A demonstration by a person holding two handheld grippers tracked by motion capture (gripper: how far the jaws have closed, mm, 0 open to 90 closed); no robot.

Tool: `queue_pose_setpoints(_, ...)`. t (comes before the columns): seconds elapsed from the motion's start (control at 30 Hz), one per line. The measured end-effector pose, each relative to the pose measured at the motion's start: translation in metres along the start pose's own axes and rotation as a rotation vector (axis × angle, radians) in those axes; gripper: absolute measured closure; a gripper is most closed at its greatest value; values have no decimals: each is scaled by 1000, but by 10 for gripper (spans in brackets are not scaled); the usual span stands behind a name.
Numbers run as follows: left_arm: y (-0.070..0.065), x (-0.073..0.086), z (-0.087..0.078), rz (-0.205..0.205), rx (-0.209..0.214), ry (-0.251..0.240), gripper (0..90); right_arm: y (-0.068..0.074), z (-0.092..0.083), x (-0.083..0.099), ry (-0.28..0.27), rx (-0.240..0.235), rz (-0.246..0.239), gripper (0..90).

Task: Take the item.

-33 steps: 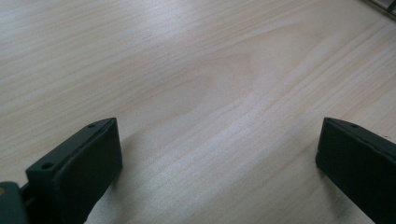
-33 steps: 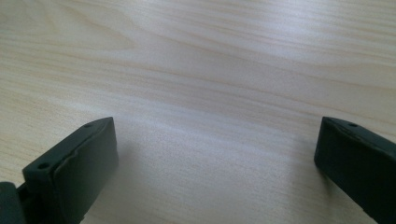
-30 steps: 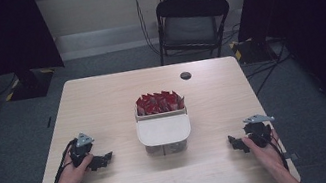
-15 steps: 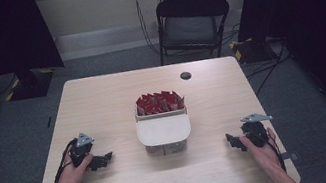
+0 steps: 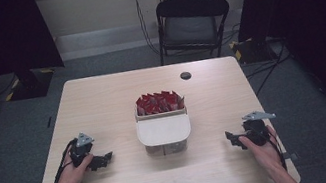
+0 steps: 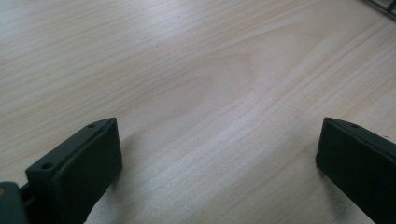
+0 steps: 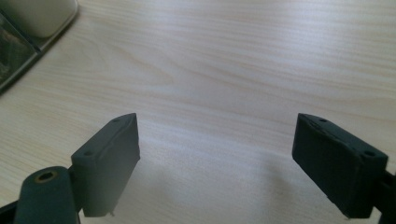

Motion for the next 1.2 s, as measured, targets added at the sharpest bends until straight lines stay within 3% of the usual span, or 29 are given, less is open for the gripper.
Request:
queue_pose_setpoints(0.1,0,0,0,-1,1,0,0,3,0,-1,14,-8,-33,159)
queue_pose_setpoints(0.27,0,0,0,-1,0,0,0,9,-2,-7,-10,-48,-39,161)
queue_pose_setpoints(0.4,0,0,0,-1,1,0,0,10,-3,-9,-1,-31,-55,176)
queue_pose_setpoints(0.5,0,0,0,-1,0,0,0,11,-3,-10,5,-45,-55,190)
queue_pose_setpoints(0.67,0,0,0,-1,0,0,0,15,-11,-22,-47,-71,-36,236)
queue_pose_setpoints(0.77,0,0,0,-1,0,-1,0,17,-12,-24,-39,-81,-39,249)
queue_pose_setpoints(1.0,0,0,0,-2,0,-1,0,27,-16,-32,-35,-139,-24,270)
queue_pose_setpoints(1.2,0,0,0,-2,0,-1,0,36,-23,-45,-72,-199,-13,320)
Point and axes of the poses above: each handheld gripper's, and its own axes: z roughly forward along the jaws, x roughly out of its underside, y roughly to its left, the point moved 5 cm from there along z, roughly forward along the jaws, and after that the axes turned 4 degrees about -x, right-handed, at the moved point
